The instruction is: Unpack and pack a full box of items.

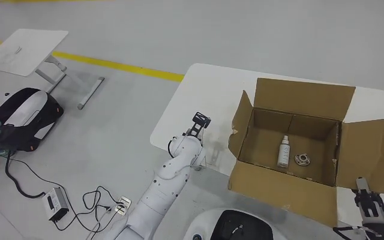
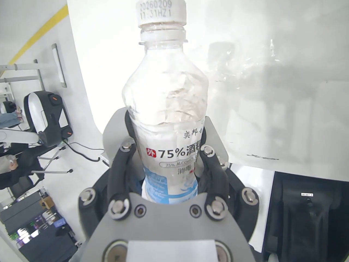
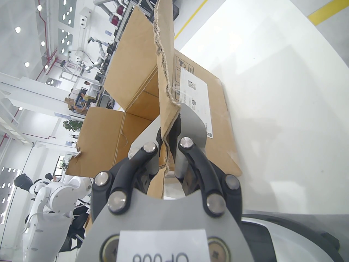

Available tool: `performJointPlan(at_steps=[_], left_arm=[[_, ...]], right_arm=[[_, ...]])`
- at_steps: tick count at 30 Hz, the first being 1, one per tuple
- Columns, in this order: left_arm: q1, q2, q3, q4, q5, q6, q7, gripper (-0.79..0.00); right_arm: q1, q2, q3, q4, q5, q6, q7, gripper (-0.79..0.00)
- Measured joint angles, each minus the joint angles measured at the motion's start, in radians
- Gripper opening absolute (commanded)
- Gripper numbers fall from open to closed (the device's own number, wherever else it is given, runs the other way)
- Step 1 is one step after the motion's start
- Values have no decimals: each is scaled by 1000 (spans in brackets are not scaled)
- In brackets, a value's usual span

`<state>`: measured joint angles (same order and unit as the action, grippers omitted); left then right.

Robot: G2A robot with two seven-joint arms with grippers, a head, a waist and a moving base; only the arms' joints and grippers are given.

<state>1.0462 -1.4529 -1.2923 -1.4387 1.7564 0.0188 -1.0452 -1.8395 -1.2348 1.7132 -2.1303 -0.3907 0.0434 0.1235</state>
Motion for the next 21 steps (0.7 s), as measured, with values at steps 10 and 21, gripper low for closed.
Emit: performJointPlan(at_steps=[10,21], left_arm=[[-81,5,-76,164,-130,-92,16,-785],[-211,15,-138,385,-271,-167,-23,-785]], right_arm=[[0,0,0,0,0,0,0,-785],[0,0,0,0,0,0,0,-785]])
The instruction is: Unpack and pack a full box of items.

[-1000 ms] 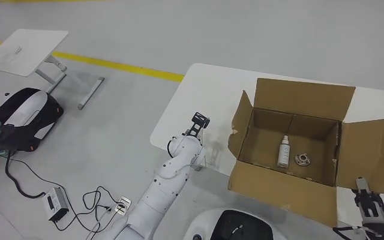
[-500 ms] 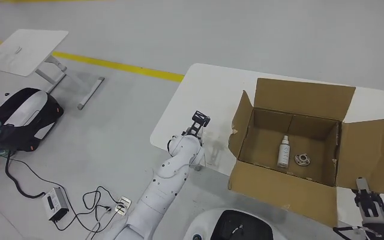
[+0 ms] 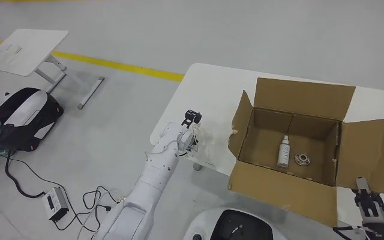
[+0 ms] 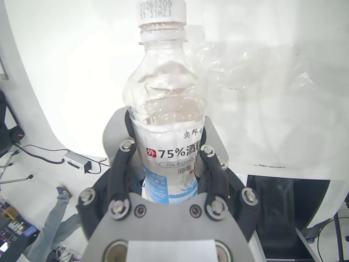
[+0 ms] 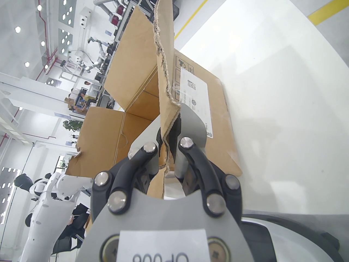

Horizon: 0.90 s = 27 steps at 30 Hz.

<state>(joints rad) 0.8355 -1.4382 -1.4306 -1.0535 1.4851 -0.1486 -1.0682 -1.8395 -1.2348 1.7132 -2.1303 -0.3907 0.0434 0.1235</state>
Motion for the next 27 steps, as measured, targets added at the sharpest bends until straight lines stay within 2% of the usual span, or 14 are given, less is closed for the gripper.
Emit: performJointPlan(at_steps=[7,8,9,10,18,22,27], left_arm=[[-71,4,-9,109,-49,-14,-4,-785],[-78,5,-7,121,-49,-19,-3,-739],[-84,6,-5,130,-50,-23,-4,-526],[-90,6,-3,139,-51,-27,-5,-3],[-121,9,20,182,-65,-42,-7,0],[-112,12,22,149,-78,-50,-11,0],[-83,21,5,65,-107,-52,-33,0]], right_arm=[[0,0,0,0,0,0,0,-785],[0,0,0,0,0,0,0,-785],[0,0,0,0,0,0,0,-785],[0,0,0,0,0,0,0,-785],[0,0,0,0,0,0,0,-785],[0,0,0,0,0,0,0,-785],[0,0,0,0,0,0,0,-785]])
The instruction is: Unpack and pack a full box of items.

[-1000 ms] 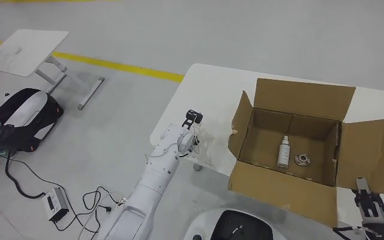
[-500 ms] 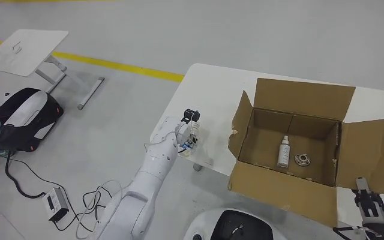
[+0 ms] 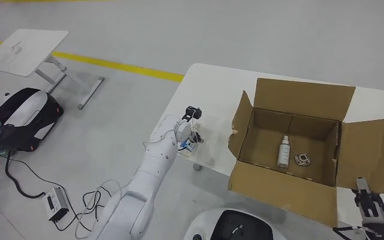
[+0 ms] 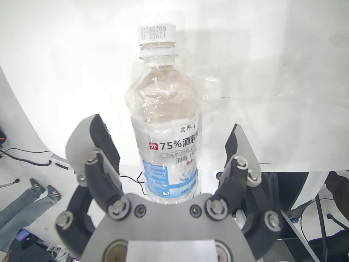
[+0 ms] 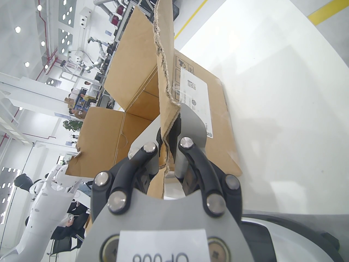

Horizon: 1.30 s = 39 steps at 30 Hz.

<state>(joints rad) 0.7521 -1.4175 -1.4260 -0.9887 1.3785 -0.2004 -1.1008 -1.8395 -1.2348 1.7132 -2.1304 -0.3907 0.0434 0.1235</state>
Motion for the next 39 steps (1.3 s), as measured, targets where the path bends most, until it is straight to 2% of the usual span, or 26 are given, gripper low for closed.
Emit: performJointPlan(at_steps=[4,6,9,13,16,18,19,20,22,25,39], left_arm=[[44,11,-25,-128,-4,8,-22,0],[81,18,-41,-230,5,13,-34,0],[145,28,-79,-414,-6,21,-55,0],[234,38,-145,-704,-92,18,-101,0],[278,44,-182,-878,-166,6,-119,0],[296,47,-199,-961,-212,2,-123,0],[303,48,-206,-997,-239,-1,-123,0],[312,50,-216,-1040,-271,-7,-123,0],[324,53,-225,-1092,-303,-18,-122,0],[337,59,-226,-1145,-331,-52,-137,0],[337,59,-226,-1144,-330,-50,-138,0]], right_arm=[[0,0,0,0,0,0,0,-785],[0,0,0,0,0,0,0,-785],[0,0,0,0,0,0,0,-785],[0,0,0,0,0,0,0,-785],[0,0,0,0,0,0,0,-785],[0,0,0,0,0,0,0,-785],[0,0,0,0,0,0,0,-763],[0,0,0,0,0,0,0,-542],[0,0,0,0,0,0,0,0],[0,0,0,0,0,0,0,0],[1,-1,31,-34,0,-1,-18,0]])
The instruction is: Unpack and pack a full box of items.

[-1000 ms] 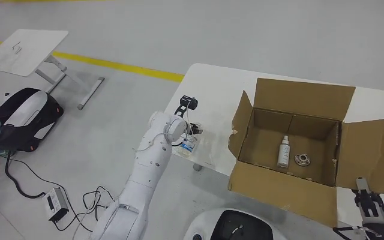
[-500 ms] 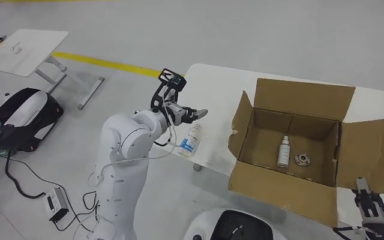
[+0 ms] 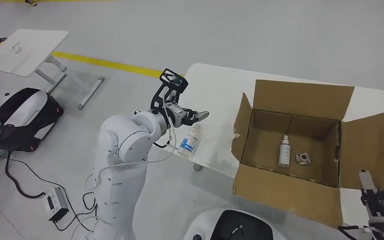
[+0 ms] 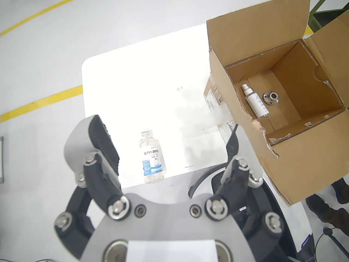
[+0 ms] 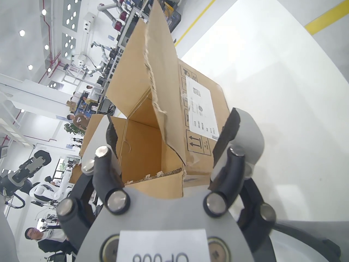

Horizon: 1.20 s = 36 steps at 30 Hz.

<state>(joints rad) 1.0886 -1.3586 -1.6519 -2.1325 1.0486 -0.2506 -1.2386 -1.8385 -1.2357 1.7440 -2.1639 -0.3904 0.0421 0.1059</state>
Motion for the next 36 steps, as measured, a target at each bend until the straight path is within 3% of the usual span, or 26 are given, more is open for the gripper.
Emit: performJointPlan(at_steps=[13,17,18,20,21,25,28,34,36], left_arm=[[0,0,0,0,0,0,0,0],[0,0,0,0,0,0,0,0],[0,0,0,0,0,0,0,0],[0,0,0,0,0,0,0,0],[0,0,0,0,0,0,0,0],[0,0,0,0,0,0,0,0],[0,0,0,0,0,0,0,0],[0,0,0,0,0,0,0,0],[0,0,0,0,0,0,0,0]], right_arm=[[-77,-7,62,-182,-91,-22,-94,0],[-69,-7,58,-187,-151,-77,-118,0],[-64,-6,54,-186,-176,-95,-122,-37],[-49,-4,39,-186,-247,-137,-124,-474],[-41,-3,31,-186,-281,-149,-123,-785],[11,2,-25,-186,-451,-159,-69,-785],[70,3,-89,-186,-569,-108,13,-785],[248,5,-239,-124,-785,-1,297,-785],[311,3,-287,-61,-867,24,330,-785]])
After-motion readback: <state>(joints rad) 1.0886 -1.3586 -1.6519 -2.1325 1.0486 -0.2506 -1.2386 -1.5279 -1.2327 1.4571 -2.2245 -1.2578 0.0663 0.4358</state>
